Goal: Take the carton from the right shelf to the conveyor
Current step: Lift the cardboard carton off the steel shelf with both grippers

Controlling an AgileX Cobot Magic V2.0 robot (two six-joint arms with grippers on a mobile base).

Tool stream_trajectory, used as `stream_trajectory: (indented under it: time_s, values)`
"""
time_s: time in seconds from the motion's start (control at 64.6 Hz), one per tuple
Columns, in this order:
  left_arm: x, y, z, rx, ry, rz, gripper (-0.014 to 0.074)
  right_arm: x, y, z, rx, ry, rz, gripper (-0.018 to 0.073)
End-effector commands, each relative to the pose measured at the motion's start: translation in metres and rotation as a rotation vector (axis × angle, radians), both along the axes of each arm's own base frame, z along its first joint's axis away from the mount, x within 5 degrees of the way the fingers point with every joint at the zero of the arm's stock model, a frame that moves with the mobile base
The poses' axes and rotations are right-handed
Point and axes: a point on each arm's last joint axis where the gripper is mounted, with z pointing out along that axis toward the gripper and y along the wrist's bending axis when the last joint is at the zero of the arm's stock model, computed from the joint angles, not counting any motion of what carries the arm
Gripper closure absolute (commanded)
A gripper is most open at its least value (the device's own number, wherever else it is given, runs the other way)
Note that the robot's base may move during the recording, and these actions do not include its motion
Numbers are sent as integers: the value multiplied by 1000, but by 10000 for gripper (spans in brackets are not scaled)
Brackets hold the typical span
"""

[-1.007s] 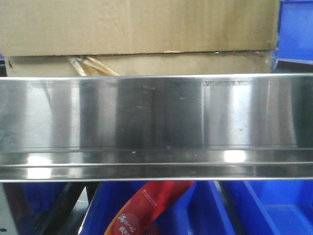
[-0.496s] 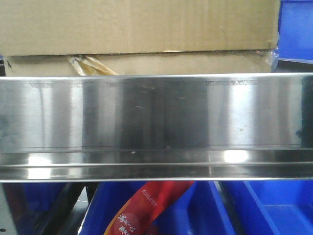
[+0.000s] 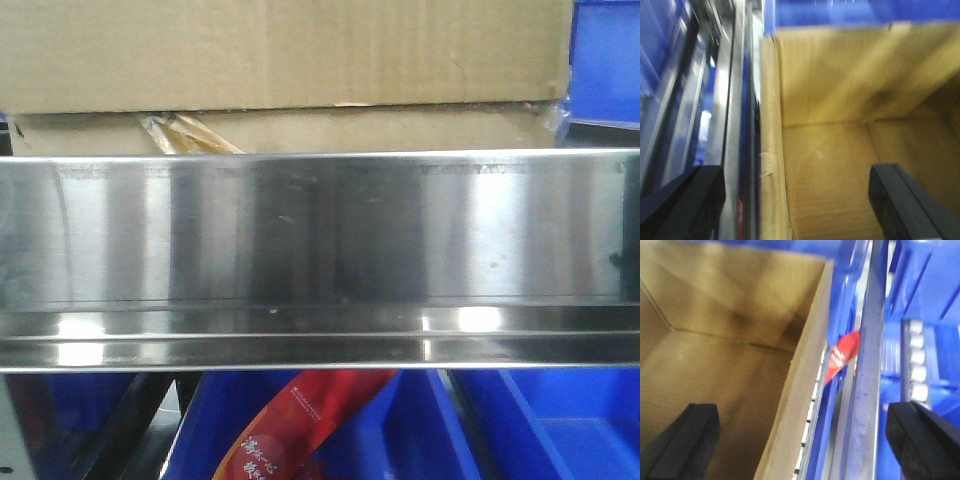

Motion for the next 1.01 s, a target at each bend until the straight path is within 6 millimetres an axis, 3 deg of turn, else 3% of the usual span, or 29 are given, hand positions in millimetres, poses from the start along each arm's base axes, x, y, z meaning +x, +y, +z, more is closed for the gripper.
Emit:
stream_trajectory:
  time_s: [0.0, 0.527, 0.604, 0.666, 0.821, 0.852, 0.914, 0.991]
  values:
    - [7, 3, -4, -8, 7, 17, 111, 7, 2, -1, -4, -26, -5, 0]
    - [37, 8, -40, 7, 130, 61, 113, 47, 18, -43, -14, 72, 2, 6]
    - [38, 8, -43, 12, 150, 65, 150, 50, 19, -49, -23, 98, 3, 83]
    - [38, 8, -44, 15, 161, 67, 217, 51, 20, -53, -30, 117, 4, 212]
    - [38, 8, -46, 17, 171, 69, 591, 52, 20, -57, -38, 137, 4, 648]
    - [38, 8, -46, 17, 171, 69, 645, 52, 20, -56, -37, 135, 4, 650]
    - [38, 8, -46, 17, 171, 69, 590, 51, 20, -55, -40, 132, 3, 615]
    - [37, 8, -45, 18, 175, 71, 585, 49, 18, -52, -43, 122, 1, 622]
